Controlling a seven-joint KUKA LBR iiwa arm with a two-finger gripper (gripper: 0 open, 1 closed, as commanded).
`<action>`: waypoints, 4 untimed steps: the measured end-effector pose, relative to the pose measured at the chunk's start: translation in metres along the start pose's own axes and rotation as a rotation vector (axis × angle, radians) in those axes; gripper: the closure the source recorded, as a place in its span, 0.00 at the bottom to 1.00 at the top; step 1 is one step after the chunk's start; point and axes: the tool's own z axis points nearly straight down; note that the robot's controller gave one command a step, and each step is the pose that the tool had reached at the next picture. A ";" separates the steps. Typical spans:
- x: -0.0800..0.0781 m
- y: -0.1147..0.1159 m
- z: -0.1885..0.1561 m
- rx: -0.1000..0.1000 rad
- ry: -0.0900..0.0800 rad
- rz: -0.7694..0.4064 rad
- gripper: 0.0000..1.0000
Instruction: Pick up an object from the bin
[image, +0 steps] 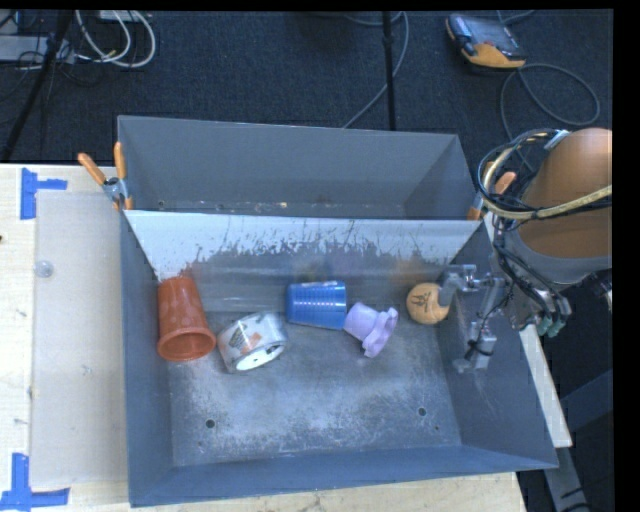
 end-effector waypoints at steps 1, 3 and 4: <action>-0.001 0.001 -0.005 0.001 -0.008 -0.003 0.00; -0.044 0.057 0.064 0.001 -0.005 -0.073 0.00; -0.054 0.067 0.062 0.001 -0.010 -0.163 0.00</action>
Offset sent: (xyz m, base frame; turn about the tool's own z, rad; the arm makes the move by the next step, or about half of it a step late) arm 0.0454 0.0476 -0.1483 0.1870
